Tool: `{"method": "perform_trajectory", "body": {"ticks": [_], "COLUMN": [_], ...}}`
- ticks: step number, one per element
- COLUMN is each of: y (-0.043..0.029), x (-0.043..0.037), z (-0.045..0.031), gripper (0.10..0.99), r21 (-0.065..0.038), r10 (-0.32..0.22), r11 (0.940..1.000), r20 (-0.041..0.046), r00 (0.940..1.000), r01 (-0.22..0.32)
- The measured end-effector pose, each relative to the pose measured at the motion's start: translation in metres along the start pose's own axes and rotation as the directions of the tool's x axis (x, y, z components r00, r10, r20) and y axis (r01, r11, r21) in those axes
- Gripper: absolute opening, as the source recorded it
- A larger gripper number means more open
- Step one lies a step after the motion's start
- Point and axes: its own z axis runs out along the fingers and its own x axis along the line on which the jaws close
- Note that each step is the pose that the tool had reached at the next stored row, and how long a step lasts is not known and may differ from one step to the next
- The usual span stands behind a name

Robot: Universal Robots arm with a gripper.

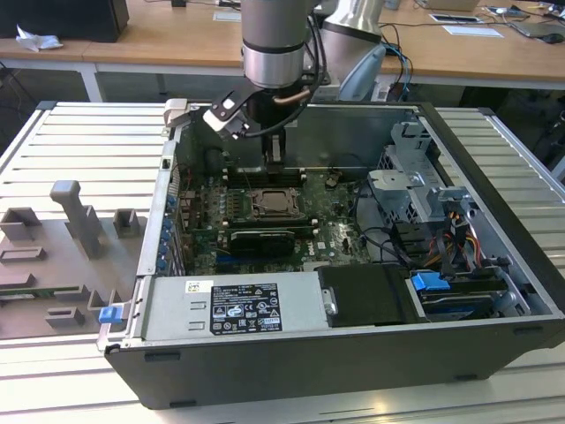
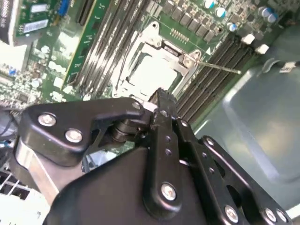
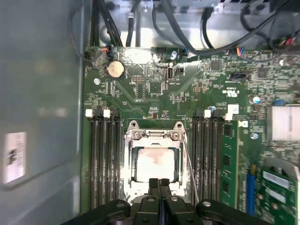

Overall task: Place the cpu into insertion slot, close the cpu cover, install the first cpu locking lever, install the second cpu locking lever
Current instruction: 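Install the first cpu locking lever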

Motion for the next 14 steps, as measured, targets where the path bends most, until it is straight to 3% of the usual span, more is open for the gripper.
{"method": "perform_trajectory", "body": {"ticks": [1, 11, 14], "y": [0.0004, -0.0002, -0.0003], "x": [0.0000, 0.0001, 0.0002], "z": [-0.0101, -0.0097, -0.0093], "gripper": [0.106, 0.106, 0.106], "r21": [0.000, 0.000, 0.000], "r10": [0.000, -0.094, -0.147], "r11": [1.0000, 0.9956, 0.9891], "r20": [0.0030, -0.0008, -0.0035], "r00": [1.0000, 0.9956, 0.9891], "r01": [0.000, 0.094, 0.147]}}
